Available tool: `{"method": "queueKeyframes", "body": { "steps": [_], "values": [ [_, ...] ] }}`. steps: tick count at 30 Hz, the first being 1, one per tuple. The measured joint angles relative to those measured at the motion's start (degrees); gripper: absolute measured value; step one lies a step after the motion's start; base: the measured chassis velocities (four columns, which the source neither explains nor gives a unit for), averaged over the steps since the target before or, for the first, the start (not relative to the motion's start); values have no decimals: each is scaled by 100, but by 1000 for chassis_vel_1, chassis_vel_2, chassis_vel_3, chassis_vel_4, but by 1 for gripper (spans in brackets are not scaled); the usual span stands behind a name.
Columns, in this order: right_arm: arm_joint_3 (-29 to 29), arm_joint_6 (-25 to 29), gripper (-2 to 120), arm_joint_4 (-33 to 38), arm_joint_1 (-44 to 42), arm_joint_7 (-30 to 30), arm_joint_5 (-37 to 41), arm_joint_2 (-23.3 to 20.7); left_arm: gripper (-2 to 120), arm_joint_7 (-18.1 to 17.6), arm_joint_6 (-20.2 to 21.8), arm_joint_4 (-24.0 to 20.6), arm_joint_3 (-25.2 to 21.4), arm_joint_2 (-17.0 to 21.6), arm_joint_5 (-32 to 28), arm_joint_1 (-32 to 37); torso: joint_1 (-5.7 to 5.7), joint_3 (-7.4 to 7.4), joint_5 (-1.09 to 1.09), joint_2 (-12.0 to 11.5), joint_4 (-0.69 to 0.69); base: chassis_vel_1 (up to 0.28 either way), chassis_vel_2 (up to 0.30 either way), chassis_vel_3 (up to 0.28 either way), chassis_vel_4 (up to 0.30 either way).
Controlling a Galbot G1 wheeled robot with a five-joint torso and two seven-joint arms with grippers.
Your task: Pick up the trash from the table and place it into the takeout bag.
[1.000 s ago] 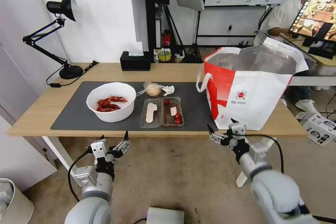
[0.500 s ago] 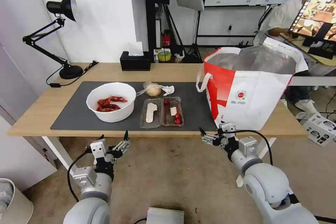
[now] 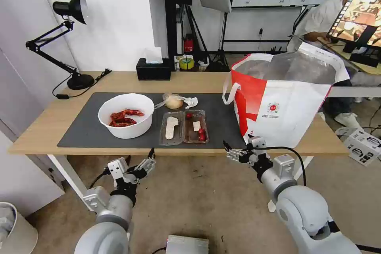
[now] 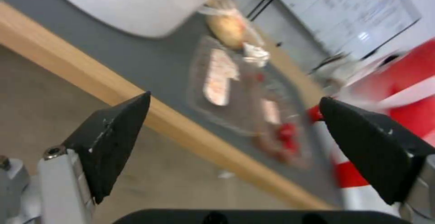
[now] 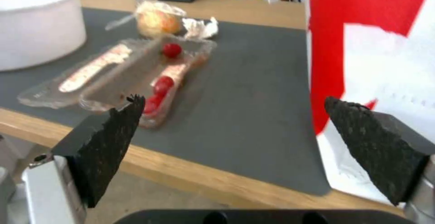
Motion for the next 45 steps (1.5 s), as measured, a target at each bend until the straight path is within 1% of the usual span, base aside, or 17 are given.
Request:
{"method": "queueKeyframes", "body": {
  "steps": [1, 2, 4, 5, 6, 8, 10, 12, 14, 17, 27, 29, 30, 33, 36, 45],
  "values": [
    [-17, 38, 100, 0, -6, -18, 2, 4, 100, -85, 1, -32, -5, -21, -298, -17, 0, 0, 0, 0, 1, 0, 0, 0, 0],
    [-17, 38, 100, 0, -6, -18, 2, 4, 100, -85, 1, -32, -5, -21, -298, -17, 0, 0, 0, 0, 1, 0, 0, 0, 0],
    [-27, 104, 100, 6, -49, -30, 3, 17, 100, -248, 7, -61, -6, -43, -798, -81, 0, 0, 0, 0, 0, 0, 0, 0, 0],
    [-25, 117, 100, 12, -66, -33, 3, 20, 100, -289, 9, -62, -2, -47, -931, -105, 0, 0, 0, 0, 0, 0, 0, 0, 0],
    [-25, 117, 100, 12, -66, -33, 3, 20, 100, -289, 9, -62, -2, -47, -931, -105, 0, 0, 0, 0, 0, 0, 0, 0, 0],
    [-13, 140, 100, 29, -98, -36, 3, 22, 100, -375, 15, -62, 4, -55, -1187, -153, 0, 0, 0, 0, 0, 0, 0, 0, 0],
    [-13, 142, 100, 29, -100, -37, 3, 21, 100, -409, 22, -62, 6, -58, -1264, -163, 0, 0, 0, 0, 0, 0, 0, 0, 0],
    [-13, 147, 100, 39, -108, -39, 3, 14, 100, -533, 49, -43, 22, -56, -1479, -206, 0, 0, 0, 0, 1, 0, 0, 0, 0],
    [-12, 148, 100, 50, -114, -41, 4, 9, 100, -579, 67, -31, 38, -50, -1536, -231, 0, 0, 0, 0, 0, 0, 0, 0, 0],
    [44, 168, 100, 62, -136, -41, 4, -23, 100, -949, 264, 11, 159, -16, -1934, -446, 0, 0, 0, 0, 0, 0, 0, 0, 0],
    [157, 182, 100, 41, -160, -11, 2, -73, 100, -1127, 262, 372, 537, -29, -2074, -902, 0, 0, 1, 0, 0, 0, 0, 0, 0],
    [225, 182, 100, 39, -182, 6, 1, -117, 100, -1180, 246, 539, 667, -75, -2093, -1088, 0, 0, 1, 0, 0, 0, 0, 0, 0],
    [225, 182, 100, 39, -182, 6, 1, -117, 100, -1180, 246, 539, 667, -75, -2093, -1088, 0, 0, 1, 0, 0, 0, 0, 0, 0],
    [298, 182, 100, 27, -203, 15, 0, -131, 100, -1336, 235, 717, 755, -92, -2190, -1310, 0, 0, 1, 0, 0, 0, 0, 0, 0],
    [337, 183, 100, 21, -211, 23, -4, -125, 100, -1388, 233, 810, 821, -94, -2212, -1410, 0, 0, 1, 0, 0, 0, 0, 0, 0],
    [384, 198, 100, 19, -292, 32, -35, -57, 100, -1454, 147, 1235, 930, -114, -2258, -1788, 0, 0, 0, 0, 0, 0, 0, 0, 0]
  ]
}}
